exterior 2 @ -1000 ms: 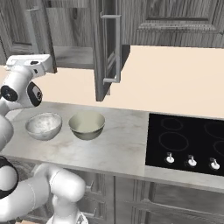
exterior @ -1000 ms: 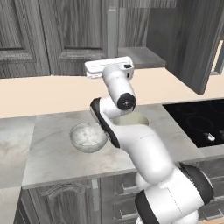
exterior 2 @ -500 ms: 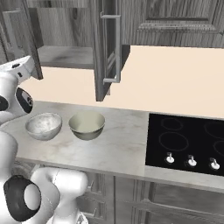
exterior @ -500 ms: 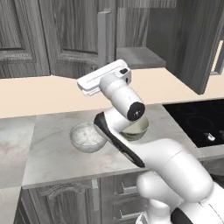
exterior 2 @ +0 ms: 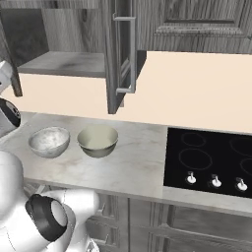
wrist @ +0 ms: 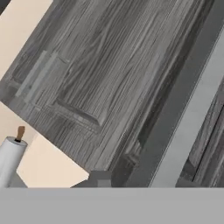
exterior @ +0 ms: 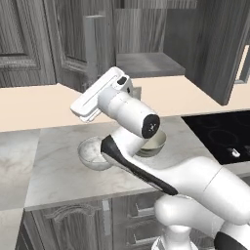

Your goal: Open the cabinet. Pick the bowls from the counter and place them in the cabinet. Then close the cabinet.

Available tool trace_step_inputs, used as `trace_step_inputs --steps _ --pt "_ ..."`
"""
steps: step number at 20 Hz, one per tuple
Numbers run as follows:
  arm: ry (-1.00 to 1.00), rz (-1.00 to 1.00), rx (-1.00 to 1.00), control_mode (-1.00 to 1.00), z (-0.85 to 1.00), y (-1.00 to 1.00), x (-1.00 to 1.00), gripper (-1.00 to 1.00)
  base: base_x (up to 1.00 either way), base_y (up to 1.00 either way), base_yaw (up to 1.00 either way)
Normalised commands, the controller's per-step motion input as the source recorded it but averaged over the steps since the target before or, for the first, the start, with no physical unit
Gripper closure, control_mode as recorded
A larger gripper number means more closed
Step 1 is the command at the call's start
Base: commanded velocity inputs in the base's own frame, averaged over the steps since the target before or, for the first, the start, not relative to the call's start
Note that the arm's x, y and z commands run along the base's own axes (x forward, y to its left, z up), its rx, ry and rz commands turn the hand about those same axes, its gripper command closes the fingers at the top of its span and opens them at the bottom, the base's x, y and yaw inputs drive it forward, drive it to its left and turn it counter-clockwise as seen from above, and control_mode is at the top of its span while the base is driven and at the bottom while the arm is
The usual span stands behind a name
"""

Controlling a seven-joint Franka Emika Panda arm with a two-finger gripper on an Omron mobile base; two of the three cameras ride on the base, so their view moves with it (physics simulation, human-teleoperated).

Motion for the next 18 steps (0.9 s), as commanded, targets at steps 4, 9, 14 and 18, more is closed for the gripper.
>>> trace_step_inputs --steps 4,9,14,18 --pt "0.01 0.04 -0.10 -1.00 -0.14 1.00 -0.49 1.00 0.00 0.00 0.00" --pt "0.08 0.00 -0.01 -1.00 -0.10 1.00 -0.24 1.00 0.00 0.00 0.00" --pt "0.14 0.00 0.00 -1.00 -0.08 0.74 -0.13 -1.00 0.00 0.00 0.00" --pt "0.02 -0.02 0.01 -1.00 0.00 -0.29 -0.54 -1.00 0.00 0.00 0.00"
